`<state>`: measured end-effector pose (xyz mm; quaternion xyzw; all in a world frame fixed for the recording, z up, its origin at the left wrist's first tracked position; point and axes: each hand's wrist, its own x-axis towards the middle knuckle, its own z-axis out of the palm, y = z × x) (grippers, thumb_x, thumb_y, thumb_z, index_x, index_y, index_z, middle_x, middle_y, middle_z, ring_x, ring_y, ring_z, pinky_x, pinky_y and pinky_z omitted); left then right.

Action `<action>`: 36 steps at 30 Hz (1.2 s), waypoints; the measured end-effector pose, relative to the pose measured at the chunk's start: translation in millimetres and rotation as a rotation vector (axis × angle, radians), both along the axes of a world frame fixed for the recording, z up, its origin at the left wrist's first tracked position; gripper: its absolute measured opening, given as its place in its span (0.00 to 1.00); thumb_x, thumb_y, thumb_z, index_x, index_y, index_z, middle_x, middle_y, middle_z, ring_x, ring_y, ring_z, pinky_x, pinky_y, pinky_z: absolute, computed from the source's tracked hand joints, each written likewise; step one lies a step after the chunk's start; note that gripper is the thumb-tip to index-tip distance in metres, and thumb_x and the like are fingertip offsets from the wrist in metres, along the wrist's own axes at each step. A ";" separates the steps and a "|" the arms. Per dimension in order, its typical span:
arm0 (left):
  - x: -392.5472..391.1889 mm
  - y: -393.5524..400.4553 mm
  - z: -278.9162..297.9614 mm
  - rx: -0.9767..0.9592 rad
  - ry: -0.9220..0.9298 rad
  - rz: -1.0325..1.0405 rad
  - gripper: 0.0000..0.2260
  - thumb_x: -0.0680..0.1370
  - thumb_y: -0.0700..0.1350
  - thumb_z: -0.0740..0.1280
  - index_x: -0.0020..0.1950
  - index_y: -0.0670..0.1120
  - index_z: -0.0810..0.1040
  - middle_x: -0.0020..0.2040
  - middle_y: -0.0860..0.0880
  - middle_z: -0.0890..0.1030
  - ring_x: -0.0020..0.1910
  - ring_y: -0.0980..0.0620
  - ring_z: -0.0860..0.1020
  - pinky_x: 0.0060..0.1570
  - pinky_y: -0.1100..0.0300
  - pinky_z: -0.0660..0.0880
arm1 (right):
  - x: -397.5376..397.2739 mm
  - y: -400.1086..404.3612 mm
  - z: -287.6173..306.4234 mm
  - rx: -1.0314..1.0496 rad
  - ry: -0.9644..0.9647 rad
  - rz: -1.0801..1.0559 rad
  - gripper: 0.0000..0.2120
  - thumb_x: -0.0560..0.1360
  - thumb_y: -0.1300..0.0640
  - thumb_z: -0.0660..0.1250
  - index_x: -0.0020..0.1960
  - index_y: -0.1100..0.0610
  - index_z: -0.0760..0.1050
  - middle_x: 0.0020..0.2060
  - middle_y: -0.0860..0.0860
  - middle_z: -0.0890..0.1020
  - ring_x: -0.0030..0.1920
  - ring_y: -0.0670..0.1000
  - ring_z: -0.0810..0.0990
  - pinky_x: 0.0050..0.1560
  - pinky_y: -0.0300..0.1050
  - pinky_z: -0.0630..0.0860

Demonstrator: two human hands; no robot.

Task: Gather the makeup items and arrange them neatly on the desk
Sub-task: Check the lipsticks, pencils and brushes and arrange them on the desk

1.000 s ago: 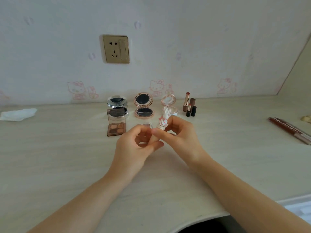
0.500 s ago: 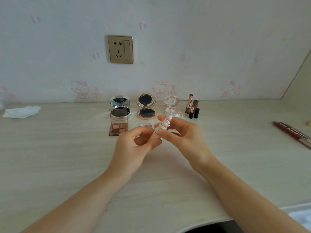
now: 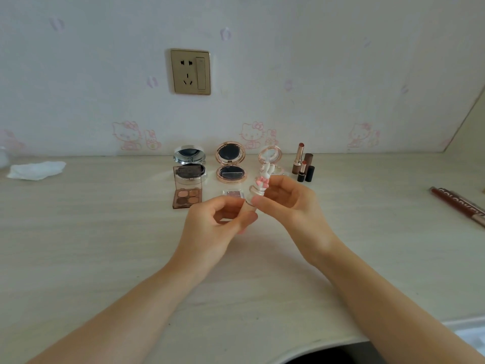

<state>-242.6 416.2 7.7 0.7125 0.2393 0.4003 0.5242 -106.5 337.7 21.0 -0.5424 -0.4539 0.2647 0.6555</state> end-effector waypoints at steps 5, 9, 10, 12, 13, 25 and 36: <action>-1.2 -0.9 0.1 0.018 0.004 -0.018 0.03 0.71 0.44 0.74 0.44 0.49 0.83 0.34 0.54 0.84 0.35 0.58 0.82 0.37 0.70 0.75 | -0.3 1.3 -0.1 -0.002 -0.053 -0.064 0.10 0.67 0.57 0.76 0.46 0.54 0.78 0.41 0.48 0.84 0.47 0.51 0.83 0.50 0.46 0.80; -0.7 0.6 -0.5 0.020 0.019 -0.024 0.05 0.70 0.42 0.75 0.45 0.49 0.84 0.37 0.53 0.85 0.36 0.57 0.82 0.38 0.69 0.76 | 0.2 0.8 -1.4 0.000 0.014 0.015 0.10 0.72 0.65 0.71 0.52 0.59 0.78 0.47 0.52 0.85 0.50 0.51 0.84 0.51 0.44 0.80; -0.4 0.7 -0.7 0.017 0.021 -0.025 0.05 0.70 0.42 0.75 0.45 0.49 0.84 0.37 0.53 0.85 0.36 0.57 0.82 0.38 0.69 0.76 | 0.0 0.9 -1.5 0.002 0.023 0.035 0.11 0.72 0.65 0.71 0.53 0.59 0.77 0.49 0.51 0.85 0.51 0.50 0.83 0.50 0.42 0.80; 0.1 0.3 -1.3 0.007 0.024 -0.018 0.05 0.70 0.42 0.75 0.45 0.49 0.84 0.37 0.53 0.85 0.36 0.56 0.82 0.38 0.69 0.75 | -0.5 1.0 -0.9 -0.007 0.008 0.024 0.13 0.70 0.61 0.72 0.54 0.56 0.77 0.49 0.47 0.84 0.51 0.49 0.83 0.48 0.39 0.79; 0.3 0.3 -1.7 0.003 0.024 -0.012 0.05 0.70 0.43 0.75 0.45 0.50 0.84 0.37 0.53 0.85 0.36 0.56 0.82 0.38 0.69 0.75 | -0.7 1.5 -0.6 -0.020 -0.007 -0.004 0.15 0.68 0.58 0.74 0.54 0.54 0.77 0.47 0.46 0.84 0.51 0.48 0.82 0.47 0.39 0.78; 1.0 0.6 -2.8 0.051 0.032 -0.015 0.05 0.70 0.44 0.75 0.44 0.51 0.84 0.38 0.55 0.85 0.39 0.56 0.83 0.42 0.65 0.79 | 0.1 0.8 -0.8 -0.029 -0.072 -0.021 0.12 0.68 0.58 0.71 0.50 0.50 0.79 0.46 0.47 0.84 0.49 0.45 0.82 0.48 0.40 0.78; 0.5 1.2 -3.9 0.051 0.015 -0.004 0.03 0.71 0.47 0.74 0.44 0.52 0.84 0.38 0.54 0.85 0.39 0.55 0.83 0.43 0.63 0.79 | -1.0 0.1 -0.1 -0.023 -0.009 0.036 0.18 0.70 0.61 0.72 0.58 0.53 0.75 0.48 0.50 0.85 0.51 0.51 0.83 0.52 0.44 0.80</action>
